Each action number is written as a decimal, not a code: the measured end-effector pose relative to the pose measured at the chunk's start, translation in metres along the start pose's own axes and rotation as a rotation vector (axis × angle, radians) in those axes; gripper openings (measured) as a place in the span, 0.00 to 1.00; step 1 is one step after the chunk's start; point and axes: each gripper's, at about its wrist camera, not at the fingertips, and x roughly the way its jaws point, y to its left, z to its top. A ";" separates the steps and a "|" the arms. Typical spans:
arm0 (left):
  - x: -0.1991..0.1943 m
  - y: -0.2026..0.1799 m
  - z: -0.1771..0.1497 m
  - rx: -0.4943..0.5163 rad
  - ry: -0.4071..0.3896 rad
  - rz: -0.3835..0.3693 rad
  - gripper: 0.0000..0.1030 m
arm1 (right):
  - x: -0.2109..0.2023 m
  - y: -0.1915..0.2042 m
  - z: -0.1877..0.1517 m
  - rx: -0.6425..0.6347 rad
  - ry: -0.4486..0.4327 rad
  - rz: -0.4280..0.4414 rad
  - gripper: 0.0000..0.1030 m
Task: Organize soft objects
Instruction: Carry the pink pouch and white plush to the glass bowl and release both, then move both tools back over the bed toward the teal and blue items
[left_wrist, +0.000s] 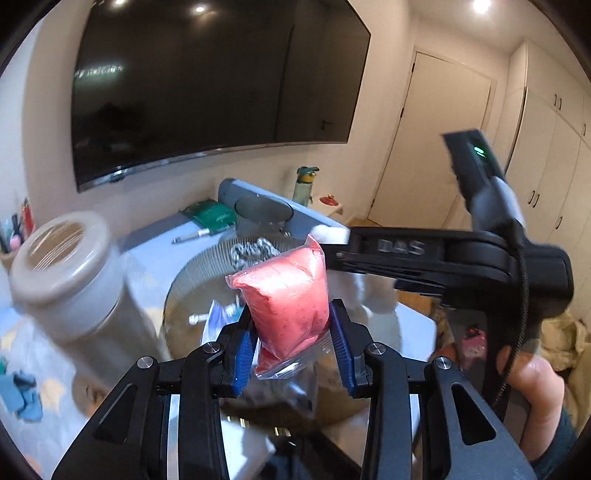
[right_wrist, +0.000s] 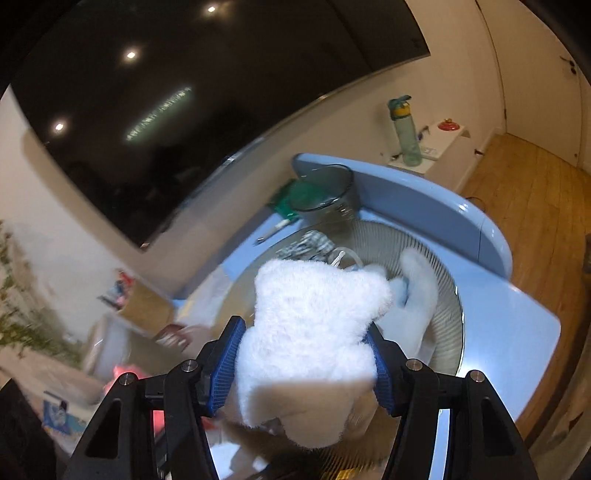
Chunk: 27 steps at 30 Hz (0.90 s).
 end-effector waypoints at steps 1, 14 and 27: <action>0.005 -0.001 0.001 0.006 -0.006 0.010 0.34 | 0.008 -0.002 0.006 0.004 0.010 -0.001 0.59; 0.012 -0.004 -0.005 0.032 -0.036 -0.056 0.85 | 0.027 -0.039 0.026 0.118 0.051 0.031 0.67; -0.148 0.035 -0.022 0.047 -0.181 0.024 0.85 | -0.067 0.022 -0.029 -0.006 -0.044 0.142 0.88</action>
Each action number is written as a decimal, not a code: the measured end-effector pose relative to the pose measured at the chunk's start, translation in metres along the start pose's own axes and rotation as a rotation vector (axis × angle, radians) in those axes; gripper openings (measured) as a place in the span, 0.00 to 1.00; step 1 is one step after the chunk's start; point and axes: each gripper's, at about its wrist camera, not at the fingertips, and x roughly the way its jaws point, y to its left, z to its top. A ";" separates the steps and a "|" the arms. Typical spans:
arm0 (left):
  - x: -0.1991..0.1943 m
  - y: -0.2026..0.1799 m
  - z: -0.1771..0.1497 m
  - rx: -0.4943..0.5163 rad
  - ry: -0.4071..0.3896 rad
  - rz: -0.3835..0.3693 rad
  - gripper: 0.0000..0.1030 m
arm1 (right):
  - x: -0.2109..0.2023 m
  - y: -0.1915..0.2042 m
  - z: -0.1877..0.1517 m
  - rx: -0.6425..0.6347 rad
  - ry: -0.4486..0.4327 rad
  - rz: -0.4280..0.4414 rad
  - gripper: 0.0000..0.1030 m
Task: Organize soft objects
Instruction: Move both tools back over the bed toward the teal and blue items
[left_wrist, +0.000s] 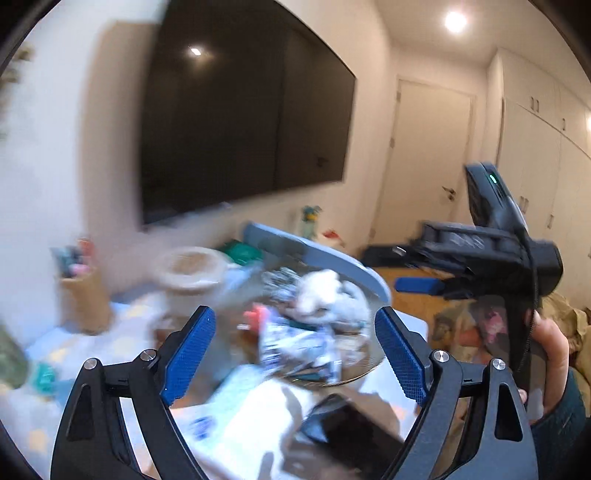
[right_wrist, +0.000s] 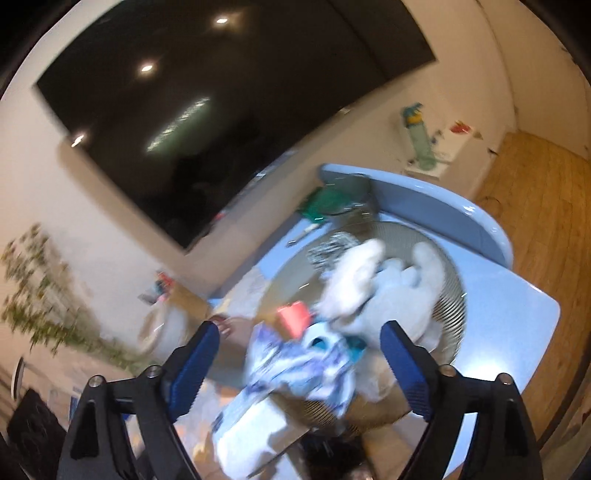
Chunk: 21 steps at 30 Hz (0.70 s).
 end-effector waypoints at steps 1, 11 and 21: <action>-0.018 0.008 0.000 -0.001 -0.025 0.017 0.87 | -0.005 0.013 -0.009 -0.029 0.000 0.044 0.90; -0.171 0.104 -0.007 -0.084 -0.157 0.388 0.99 | -0.003 0.154 -0.101 -0.338 0.009 0.231 1.00; -0.155 0.192 -0.074 -0.180 0.038 0.514 0.99 | 0.122 0.221 -0.213 -0.449 0.218 0.215 1.00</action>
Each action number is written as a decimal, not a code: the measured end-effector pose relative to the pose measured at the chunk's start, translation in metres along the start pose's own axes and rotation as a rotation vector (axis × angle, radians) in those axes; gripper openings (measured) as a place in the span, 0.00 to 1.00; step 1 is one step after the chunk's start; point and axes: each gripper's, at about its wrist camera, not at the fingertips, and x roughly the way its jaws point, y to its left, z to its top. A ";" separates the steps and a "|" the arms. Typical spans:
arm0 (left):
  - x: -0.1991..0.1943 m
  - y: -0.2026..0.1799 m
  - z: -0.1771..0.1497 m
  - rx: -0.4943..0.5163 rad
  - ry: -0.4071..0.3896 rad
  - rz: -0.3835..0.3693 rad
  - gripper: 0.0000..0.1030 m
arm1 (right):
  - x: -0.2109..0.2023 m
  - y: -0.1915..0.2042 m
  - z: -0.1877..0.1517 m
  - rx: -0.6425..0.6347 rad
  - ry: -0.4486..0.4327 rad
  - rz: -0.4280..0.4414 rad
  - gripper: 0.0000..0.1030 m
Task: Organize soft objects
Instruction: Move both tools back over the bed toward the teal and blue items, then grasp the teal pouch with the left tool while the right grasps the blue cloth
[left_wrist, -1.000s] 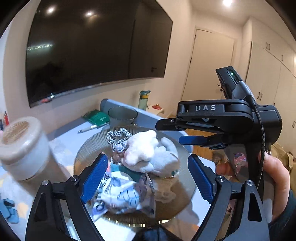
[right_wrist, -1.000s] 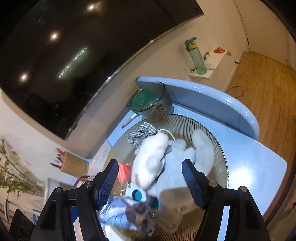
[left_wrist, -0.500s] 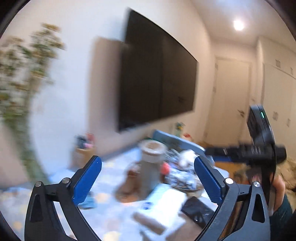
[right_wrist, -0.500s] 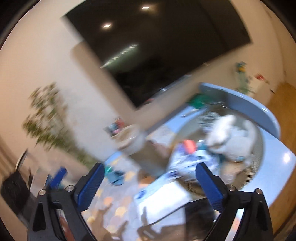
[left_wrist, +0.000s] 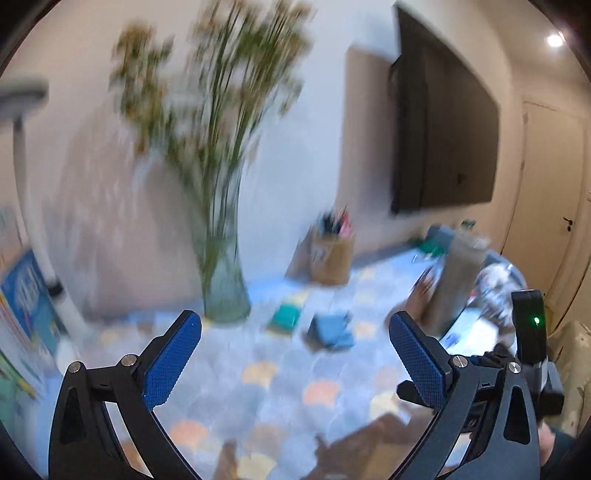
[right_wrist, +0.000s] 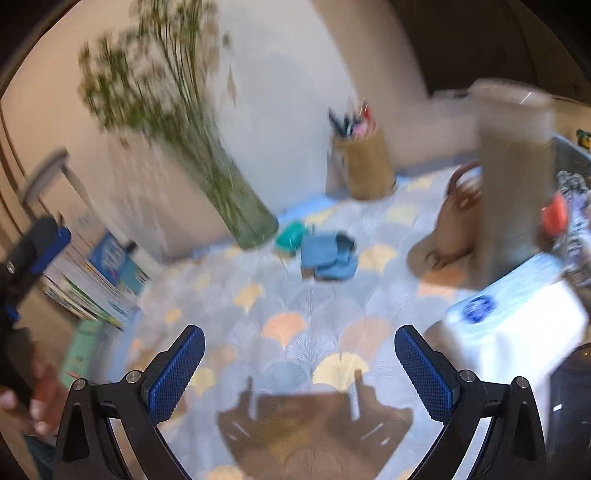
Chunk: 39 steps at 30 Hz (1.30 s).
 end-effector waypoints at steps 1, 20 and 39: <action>0.017 0.008 -0.012 -0.032 0.038 -0.003 0.99 | 0.018 0.004 -0.007 -0.025 0.007 -0.042 1.00; 0.112 0.041 -0.100 -0.229 0.221 0.013 0.99 | 0.080 -0.001 -0.044 -0.090 0.058 -0.256 1.00; 0.108 0.038 -0.083 -0.190 0.283 -0.012 0.97 | 0.085 -0.011 -0.038 -0.069 0.128 -0.231 1.00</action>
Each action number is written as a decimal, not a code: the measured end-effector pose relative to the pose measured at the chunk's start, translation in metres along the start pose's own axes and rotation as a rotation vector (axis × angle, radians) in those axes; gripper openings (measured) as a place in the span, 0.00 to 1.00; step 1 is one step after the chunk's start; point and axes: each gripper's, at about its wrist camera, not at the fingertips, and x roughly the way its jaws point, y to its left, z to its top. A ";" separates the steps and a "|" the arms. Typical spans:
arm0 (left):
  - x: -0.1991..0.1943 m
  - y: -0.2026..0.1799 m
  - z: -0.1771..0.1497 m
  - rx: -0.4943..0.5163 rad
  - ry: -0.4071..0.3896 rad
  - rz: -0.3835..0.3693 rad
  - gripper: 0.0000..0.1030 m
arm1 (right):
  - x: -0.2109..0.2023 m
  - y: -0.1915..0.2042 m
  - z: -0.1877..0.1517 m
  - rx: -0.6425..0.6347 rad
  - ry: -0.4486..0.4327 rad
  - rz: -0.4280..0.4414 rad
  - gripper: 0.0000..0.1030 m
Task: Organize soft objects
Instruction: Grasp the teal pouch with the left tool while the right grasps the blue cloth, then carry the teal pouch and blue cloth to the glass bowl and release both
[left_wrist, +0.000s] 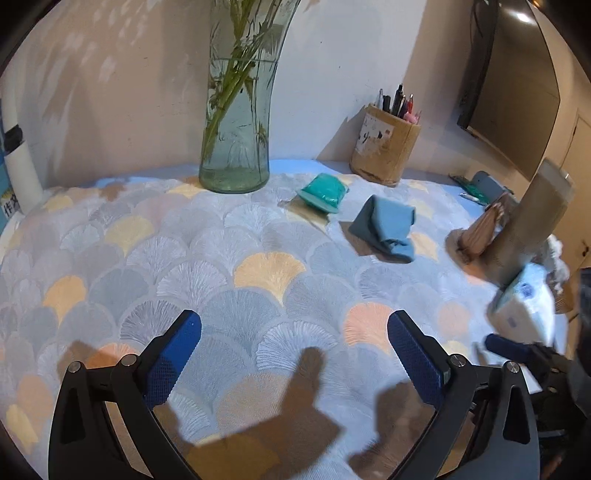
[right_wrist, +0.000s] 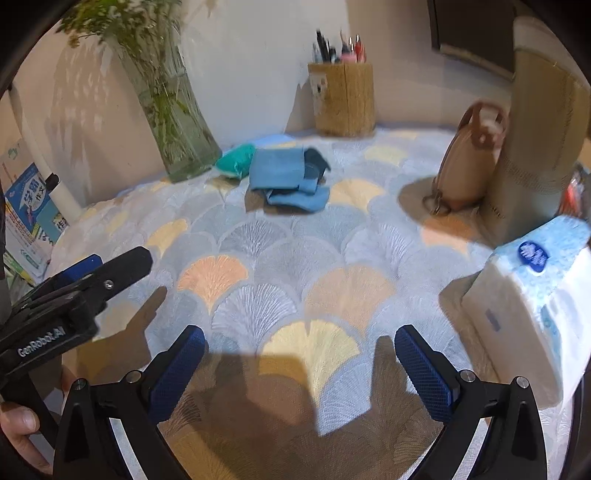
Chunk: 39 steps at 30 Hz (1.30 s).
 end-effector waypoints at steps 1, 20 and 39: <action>-0.006 0.000 0.010 0.003 -0.003 -0.003 0.97 | 0.000 -0.003 0.006 0.015 0.033 0.025 1.00; 0.138 -0.027 0.108 0.150 0.063 -0.161 0.68 | 0.083 0.002 0.110 -0.045 -0.012 0.016 0.82; 0.081 -0.045 0.077 0.166 -0.001 -0.182 0.35 | 0.037 0.007 0.088 -0.034 -0.128 0.040 0.17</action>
